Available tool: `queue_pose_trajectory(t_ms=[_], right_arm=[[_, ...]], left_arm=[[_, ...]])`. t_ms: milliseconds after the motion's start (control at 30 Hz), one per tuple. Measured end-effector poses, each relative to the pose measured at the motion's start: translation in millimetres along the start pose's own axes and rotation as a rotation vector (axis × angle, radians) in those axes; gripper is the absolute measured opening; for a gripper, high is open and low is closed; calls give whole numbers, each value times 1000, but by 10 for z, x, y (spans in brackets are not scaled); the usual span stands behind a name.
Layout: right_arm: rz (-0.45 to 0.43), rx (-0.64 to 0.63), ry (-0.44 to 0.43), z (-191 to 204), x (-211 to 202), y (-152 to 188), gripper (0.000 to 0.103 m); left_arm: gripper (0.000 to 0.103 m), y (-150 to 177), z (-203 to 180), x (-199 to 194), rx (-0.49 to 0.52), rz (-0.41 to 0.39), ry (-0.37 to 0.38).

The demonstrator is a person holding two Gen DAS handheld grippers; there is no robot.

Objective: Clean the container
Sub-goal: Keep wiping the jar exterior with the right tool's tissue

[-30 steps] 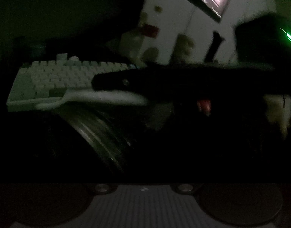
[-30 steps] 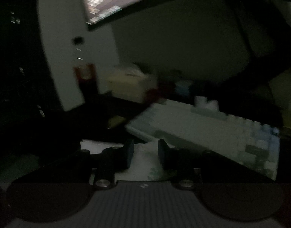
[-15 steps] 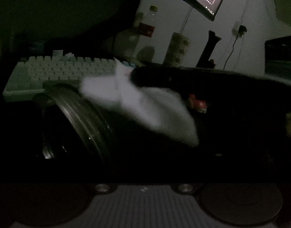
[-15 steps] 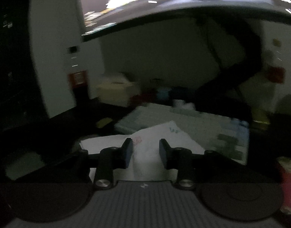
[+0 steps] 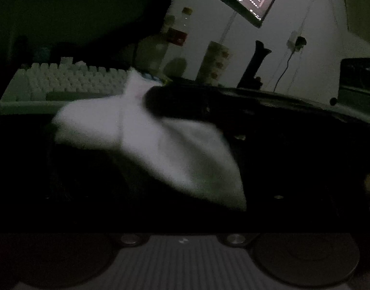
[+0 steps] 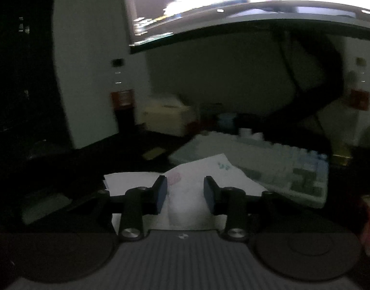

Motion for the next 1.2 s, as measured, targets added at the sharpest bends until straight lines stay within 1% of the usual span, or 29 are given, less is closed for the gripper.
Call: queue_pose_trajectory(t_ms=[67, 133, 167, 267, 400, 467, 567, 633, 700, 767, 833, 900, 967, 1033, 1067, 1133, 1200], right_arm=[[-2, 31, 53, -117, -71, 25, 38], [-4, 95, 107, -249, -142, 52, 39], [-3, 100, 115, -238, -166, 64, 39], [5, 57, 90, -42, -206, 97, 39], [15, 48, 68, 33, -268, 130, 37], [20, 43, 57, 71, -300, 147, 39], [27, 36, 41, 127, -347, 172, 39], [32, 31, 30, 165, -379, 189, 39], [36, 16, 21, 206, -392, 199, 39], [34, 42, 44, 100, -438, 220, 38], [25, 107, 126, -129, -514, 241, 41], [15, 152, 157, -231, -565, 255, 40], [13, 137, 115, -105, -561, 260, 40], [24, 71, 51, 104, -552, 265, 40], [31, 48, 32, 156, -560, 268, 39], [41, 44, 34, 103, -601, 271, 39], [44, 87, 84, -117, -657, 275, 40]], left_arm=[[102, 42, -45, -38, 9, -5, -4], [102, 77, -75, -71, 11, -12, -10], [102, 91, -85, -84, 9, -15, -10], [102, 128, -113, -118, -4, -27, -5], [102, 180, -184, -167, 1, -38, -5], [102, 209, -208, -187, 18, -44, -25], [102, 258, -255, -217, 49, -54, -52], [102, 281, -309, -243, 51, -58, -32], [102, 301, -353, -255, 51, -66, -30], [102, 320, -386, -265, 60, -72, -38], [102, 339, -412, -279, 62, -77, -43], [102, 359, -435, -288, 61, -78, -44], [102, 378, -467, -291, 63, -79, -46], [102, 403, -513, -297, 71, -83, -49], [102, 416, -531, -303, 75, -85, -51], [102, 448, -559, -322, 83, -90, -58], [102, 472, -583, -339, 81, -95, -65]])
Point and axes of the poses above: each gripper's, at about its wrist camera, not at the fingertips, and x roughly the way its jaws point, z to its left, y to its underside, the point moved 9 cm from there along x, roughly the way its jaws point, and after that the axes turned 11 degrees about -y, right-handed, at the moved point
